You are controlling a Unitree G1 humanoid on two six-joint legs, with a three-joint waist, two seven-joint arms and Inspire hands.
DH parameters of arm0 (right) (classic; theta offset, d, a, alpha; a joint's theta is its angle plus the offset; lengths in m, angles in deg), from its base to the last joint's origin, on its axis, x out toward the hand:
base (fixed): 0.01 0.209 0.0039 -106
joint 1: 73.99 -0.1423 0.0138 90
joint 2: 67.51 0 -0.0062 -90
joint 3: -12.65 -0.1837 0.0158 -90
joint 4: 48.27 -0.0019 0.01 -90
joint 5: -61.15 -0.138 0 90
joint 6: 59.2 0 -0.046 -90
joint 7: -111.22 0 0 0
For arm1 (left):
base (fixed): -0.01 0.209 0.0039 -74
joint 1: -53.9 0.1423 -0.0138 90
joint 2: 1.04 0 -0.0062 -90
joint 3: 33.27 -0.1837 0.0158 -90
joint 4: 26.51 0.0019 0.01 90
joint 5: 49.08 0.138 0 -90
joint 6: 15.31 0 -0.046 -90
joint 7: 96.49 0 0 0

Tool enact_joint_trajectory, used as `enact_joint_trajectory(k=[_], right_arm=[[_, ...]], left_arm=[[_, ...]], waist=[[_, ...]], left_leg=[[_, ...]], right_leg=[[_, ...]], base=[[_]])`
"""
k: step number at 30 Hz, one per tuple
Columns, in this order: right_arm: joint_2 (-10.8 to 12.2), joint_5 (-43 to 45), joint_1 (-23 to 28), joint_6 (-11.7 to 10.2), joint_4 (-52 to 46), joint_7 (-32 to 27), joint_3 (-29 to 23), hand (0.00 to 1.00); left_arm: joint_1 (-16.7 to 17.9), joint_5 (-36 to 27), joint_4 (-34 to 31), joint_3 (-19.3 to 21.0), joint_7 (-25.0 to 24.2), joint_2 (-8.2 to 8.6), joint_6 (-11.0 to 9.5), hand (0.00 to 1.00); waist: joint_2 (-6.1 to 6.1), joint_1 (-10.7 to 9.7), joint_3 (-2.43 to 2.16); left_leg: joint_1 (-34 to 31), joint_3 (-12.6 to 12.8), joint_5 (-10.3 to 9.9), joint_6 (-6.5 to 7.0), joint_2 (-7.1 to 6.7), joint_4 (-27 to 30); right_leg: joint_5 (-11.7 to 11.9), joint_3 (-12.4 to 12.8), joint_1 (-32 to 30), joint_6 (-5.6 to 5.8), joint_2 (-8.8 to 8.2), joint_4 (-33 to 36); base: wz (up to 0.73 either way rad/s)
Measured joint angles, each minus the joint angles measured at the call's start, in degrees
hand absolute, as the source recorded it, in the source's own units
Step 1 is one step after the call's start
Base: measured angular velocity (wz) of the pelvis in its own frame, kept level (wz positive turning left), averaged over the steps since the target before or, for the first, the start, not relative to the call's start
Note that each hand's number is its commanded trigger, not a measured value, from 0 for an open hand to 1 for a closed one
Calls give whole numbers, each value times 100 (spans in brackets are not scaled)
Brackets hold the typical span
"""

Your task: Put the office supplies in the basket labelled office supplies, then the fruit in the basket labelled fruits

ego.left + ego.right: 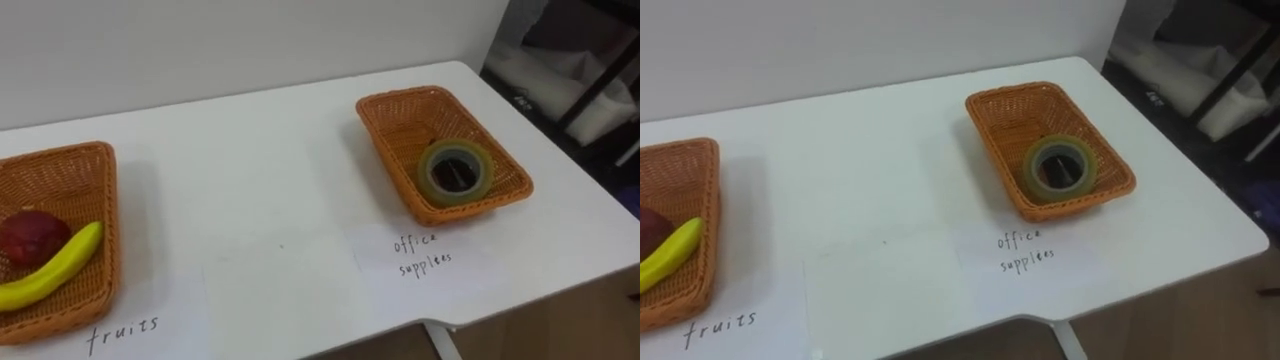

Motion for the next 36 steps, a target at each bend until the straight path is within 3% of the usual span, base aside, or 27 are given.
enact_joint_trajectory(k=[4, 7, 9, 14, 24, 36], right_arm=[[32, 914, -44, 84, 206, 608, 701, 0], [12, 1384, -62, 113, 208, 708, 795, 0], [4, 1810, -108, 103, 193, 713, 892, 0], [-46, 2505, -283, 72, 187, 810, 1011, 0], [-57, 2948, -452, 73, 187, 827, 1282, 0], [-71, 3094, -433, 78, 191, 785, 1450, 0]], left_arm=[[-92, -349, 277, -48, 105, -24, -44, 0], [-107, -352, 273, -53, 118, -19, -44, 0], [-89, -351, 273, -58, 148, -21, -44, 0], [-111, -350, 274, -167, 259, -21, -69, 0], [-156, -345, 231, -279, 255, -25, -72, 0], [-155, -360, 124, -289, 255, -16, -71, 0]], waist=[[10, 168, 9], [17, 318, 16], [16, 329, 17], [25, 376, 18], [52, 492, 60], [-4, 627, 69]], left_leg=[[-7, -191, 0, 1, -14, -1], [-45, -312, 1, 3, -35, -8], [-61, -342, 1, 3, -36, -11], [-108, -432, 1, 4, -38, -10], [-162, -643, 1, 4, -47, -6], [-222, -939, 2, 5, -84, 3]], right_leg=[[15, -118, 90, 10, -24, -110], [10, -160, 92, 24, -38, -107], [9, -271, 99, 24, -54, -114], [9, -283, 110, 23, -53, -168], [8, -464, 203, 26, -64, -246], [-6, -737, 357, 42, -127, -398]], base=[[17], [13], [10], [9], [10], [12]])
